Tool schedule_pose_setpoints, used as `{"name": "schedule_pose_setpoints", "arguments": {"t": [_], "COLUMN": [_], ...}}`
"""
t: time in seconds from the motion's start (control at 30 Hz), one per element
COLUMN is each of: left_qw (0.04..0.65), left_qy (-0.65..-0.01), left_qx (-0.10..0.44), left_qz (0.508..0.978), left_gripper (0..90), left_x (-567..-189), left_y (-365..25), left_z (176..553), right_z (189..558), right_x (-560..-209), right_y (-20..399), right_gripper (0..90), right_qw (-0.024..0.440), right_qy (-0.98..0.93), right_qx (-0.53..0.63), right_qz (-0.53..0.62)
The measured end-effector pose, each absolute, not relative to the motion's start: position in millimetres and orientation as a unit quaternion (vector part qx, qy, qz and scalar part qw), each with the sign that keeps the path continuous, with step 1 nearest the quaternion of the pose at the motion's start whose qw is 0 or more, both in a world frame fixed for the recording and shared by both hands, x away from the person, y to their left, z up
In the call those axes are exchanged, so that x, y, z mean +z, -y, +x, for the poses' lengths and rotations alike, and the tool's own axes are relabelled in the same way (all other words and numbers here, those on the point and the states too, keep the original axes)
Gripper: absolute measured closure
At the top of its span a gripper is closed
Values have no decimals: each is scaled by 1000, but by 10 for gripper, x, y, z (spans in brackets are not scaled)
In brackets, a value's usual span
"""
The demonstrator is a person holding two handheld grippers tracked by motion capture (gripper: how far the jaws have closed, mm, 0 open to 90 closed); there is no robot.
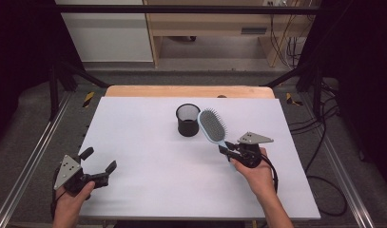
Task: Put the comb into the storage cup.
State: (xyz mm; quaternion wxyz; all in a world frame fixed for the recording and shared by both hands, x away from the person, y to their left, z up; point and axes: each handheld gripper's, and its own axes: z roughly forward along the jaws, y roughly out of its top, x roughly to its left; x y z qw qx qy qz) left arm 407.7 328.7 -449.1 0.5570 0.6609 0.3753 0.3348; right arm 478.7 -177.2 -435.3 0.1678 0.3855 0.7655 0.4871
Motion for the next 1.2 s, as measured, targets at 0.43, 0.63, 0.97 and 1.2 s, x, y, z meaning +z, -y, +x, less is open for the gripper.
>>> {"name": "schedule_pose_setpoints", "arguments": {"t": [0.43, 0.63, 0.97, 1.2], "left_qw": [567, 565, 585, 600], "left_qy": [-382, -371, -358, -345], "left_qx": [326, 326, 310, 298], "left_qz": [653, 661, 658, 657], "left_gripper": [15, 15, 15, 15], "left_x": [-4470, -4375, -4080, -3878], "left_y": [-3207, -3148, -3024, -2875], "left_z": [4196, 4290, 4507, 4691], "right_z": [4821, 4830, 4863, 4872], "right_x": [-4393, -4372, -4328, -4247], "right_y": [1665, 1614, 1494, 1380], "right_gripper": [697, 696, 697, 697], "right_qw": [180, 179, 179, 189], "right_qy": [-763, -759, -746, -725], "right_qx": [493, 500, 525, 547], "right_qz": [377, 377, 370, 372]}}
